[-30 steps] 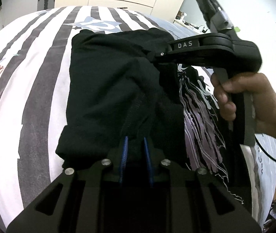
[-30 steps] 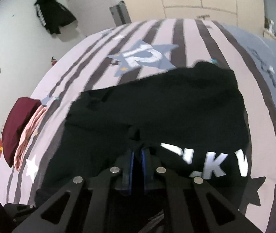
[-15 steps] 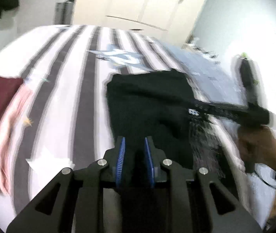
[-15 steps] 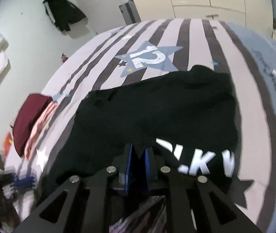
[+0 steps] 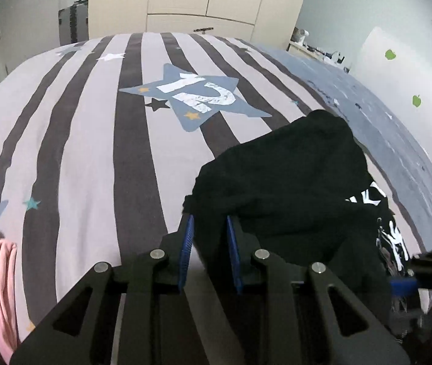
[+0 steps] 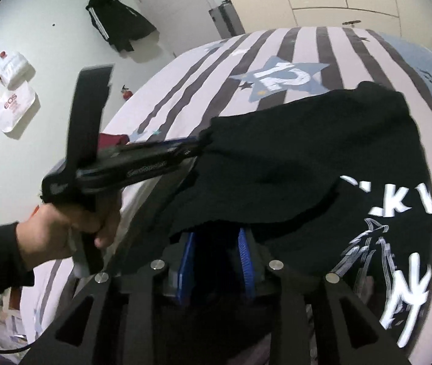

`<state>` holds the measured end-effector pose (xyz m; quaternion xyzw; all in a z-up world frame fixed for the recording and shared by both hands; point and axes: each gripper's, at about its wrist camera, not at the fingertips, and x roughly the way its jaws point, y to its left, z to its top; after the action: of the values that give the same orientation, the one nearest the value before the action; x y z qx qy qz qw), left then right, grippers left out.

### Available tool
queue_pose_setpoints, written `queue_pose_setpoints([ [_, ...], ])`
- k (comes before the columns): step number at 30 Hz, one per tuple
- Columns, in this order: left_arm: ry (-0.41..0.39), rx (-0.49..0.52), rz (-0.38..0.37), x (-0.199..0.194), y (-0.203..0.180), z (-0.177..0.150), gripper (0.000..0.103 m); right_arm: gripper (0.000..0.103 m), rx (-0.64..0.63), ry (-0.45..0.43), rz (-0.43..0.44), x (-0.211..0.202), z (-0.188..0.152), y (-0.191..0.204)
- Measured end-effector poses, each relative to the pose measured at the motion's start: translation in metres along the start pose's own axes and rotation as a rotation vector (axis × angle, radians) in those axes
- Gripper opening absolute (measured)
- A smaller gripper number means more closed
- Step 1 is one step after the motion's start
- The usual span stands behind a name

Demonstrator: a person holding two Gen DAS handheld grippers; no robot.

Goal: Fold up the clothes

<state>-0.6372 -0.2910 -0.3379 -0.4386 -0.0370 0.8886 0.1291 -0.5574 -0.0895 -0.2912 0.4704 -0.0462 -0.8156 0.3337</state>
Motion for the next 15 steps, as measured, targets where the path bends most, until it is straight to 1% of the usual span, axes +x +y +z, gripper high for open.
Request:
queue_pose_setpoints([
  [4, 0.002, 0.016, 0.012, 0.006, -0.002, 0.006, 0.019, 0.027, -0.011, 0.008, -0.002, 0.007, -0.005, 0.006],
  [5, -0.002, 0.016, 0.015, 0.006, -0.003, 0.008, 0.019, 0.027, -0.014, 0.01, -0.018, 0.006, -0.007, 0.006],
  [9, -0.015, 0.007, 0.039, 0.01, 0.003, 0.02, 0.019, 0.026, 0.047, -0.006, -0.036, -0.01, -0.019, -0.007],
  [12, -0.015, -0.028, 0.051, 0.019, 0.009, 0.032, 0.019, 0.027, 0.052, -0.001, -0.018, -0.017, -0.026, -0.006],
  [13, -0.017, -0.033, 0.049, 0.019, 0.009, 0.035, 0.019, 0.028, 0.043, 0.004, -0.01, -0.017, -0.028, -0.003],
  [14, -0.024, -0.04, 0.043, 0.016, 0.009, 0.037, 0.019, 0.032, 0.028, 0.009, -0.005, -0.015, -0.028, 0.002],
  [15, -0.034, -0.05, 0.035, 0.013, 0.009, 0.038, 0.019, 0.034, 0.014, 0.012, -0.001, -0.013, -0.028, 0.006],
])
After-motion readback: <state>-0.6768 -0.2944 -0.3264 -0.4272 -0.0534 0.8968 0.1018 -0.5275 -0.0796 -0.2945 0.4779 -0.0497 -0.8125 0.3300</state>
